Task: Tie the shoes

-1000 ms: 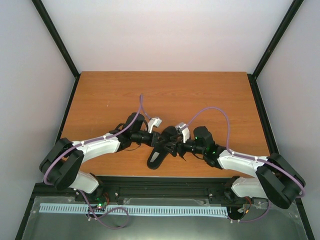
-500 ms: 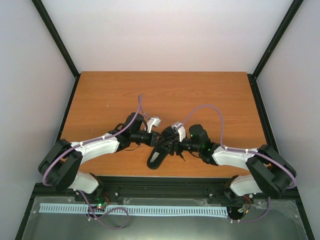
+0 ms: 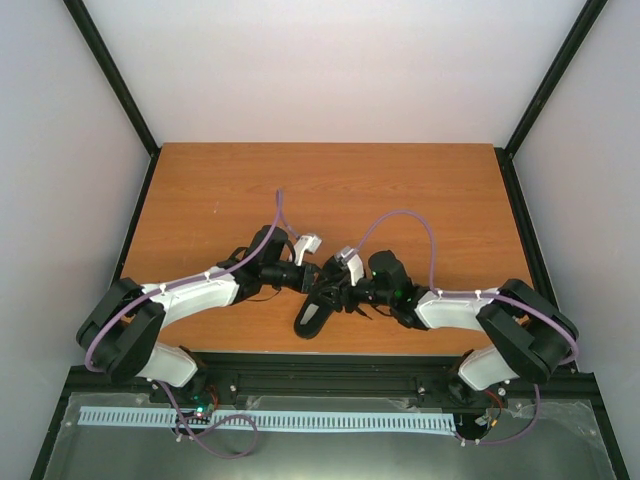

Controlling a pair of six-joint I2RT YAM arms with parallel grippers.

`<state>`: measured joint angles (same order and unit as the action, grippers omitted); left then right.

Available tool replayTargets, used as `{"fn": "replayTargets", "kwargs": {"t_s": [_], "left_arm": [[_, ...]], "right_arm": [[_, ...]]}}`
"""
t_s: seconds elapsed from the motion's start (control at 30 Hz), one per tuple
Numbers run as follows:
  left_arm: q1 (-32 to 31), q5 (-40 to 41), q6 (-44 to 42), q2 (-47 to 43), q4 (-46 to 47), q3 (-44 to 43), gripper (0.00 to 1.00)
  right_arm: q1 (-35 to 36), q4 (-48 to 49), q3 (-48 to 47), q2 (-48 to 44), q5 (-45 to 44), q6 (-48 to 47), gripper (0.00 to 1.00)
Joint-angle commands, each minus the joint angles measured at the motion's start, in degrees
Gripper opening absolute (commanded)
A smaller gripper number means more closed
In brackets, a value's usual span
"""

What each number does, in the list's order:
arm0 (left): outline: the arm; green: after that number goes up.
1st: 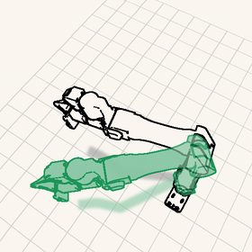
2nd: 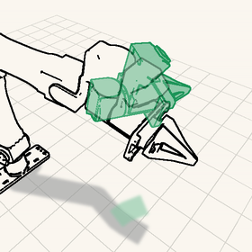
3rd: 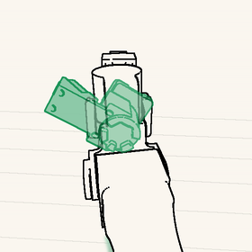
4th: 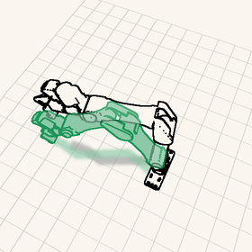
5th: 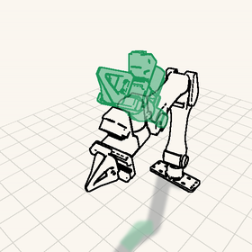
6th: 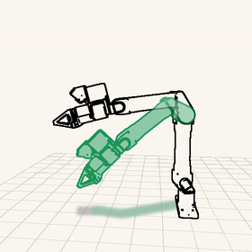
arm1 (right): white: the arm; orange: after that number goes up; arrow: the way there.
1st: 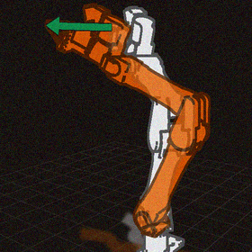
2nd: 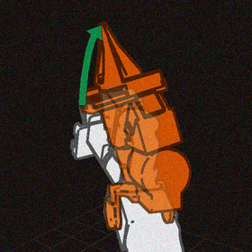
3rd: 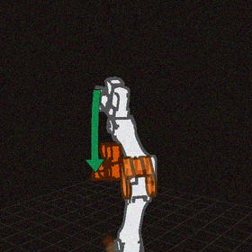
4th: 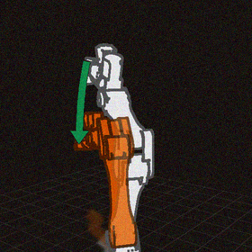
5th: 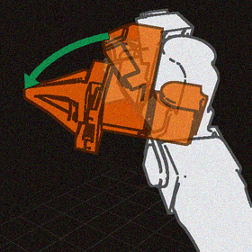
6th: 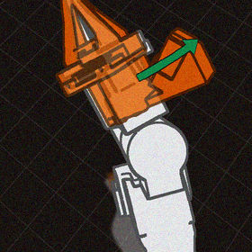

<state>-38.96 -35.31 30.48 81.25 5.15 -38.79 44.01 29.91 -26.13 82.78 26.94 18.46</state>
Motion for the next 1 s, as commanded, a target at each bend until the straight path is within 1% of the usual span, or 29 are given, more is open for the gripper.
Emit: {"fn": "replayTargets", "kwargs": {"t_s": [0.0,0.13,0.3,0.47,0.5,0.63,0.67,0.77,0.97], "left_arm": [[-0.15,-0.78,1.29,0.29,1.44,-1.02,0.01],[-0.15,-0.44,1.42,0.37,1.47,-1.17,0.01],[-0.15,0.41,1.38,0.87,1.29,-1.85,0.01],[-0.15,-0.08,1.8,2.18,2.01,-2.8,0.01],[-0.15,0.16,1.71,2.27,1.89,-2.96,0.01],[-0.04,2.64,0.81,2.03,0.82,-3.35,0.01],[-0.06,3.79,0.43,1.9,0.06,-3.51,0.02],[0.01,7.1,-1.78,1.98,-2.24,-4.43,0.11],[2.11,11.26,-5.02,1.49,-6.33,-5.52,0.34]], "right_arm": [[0.97,3.73,-1.85,1.77,-2.38,-0.07,0.55],[1.32,3.5,-2.19,2.1,-4.79,0.31,0.44],[1.34,2.88,-1.72,1.17,-6.88,0.61,0.24],[1.34,2.97,-1.18,1.46,-8.21,1.1,0.09],[1.34,3.22,-1.01,1.36,-8.45,1.44,0.04],[1.34,4.36,0.13,-0.08,-9.26,2.54,0.03],[1.3,4.47,0.38,-0.53,-9.24,2.88,0.03],[1.1,5.5,1.68,-1.87,-7.96,3.86,0.03],[-0.73,9.06,3.67,-1.58,-1.54,6.59,0.03]]}}
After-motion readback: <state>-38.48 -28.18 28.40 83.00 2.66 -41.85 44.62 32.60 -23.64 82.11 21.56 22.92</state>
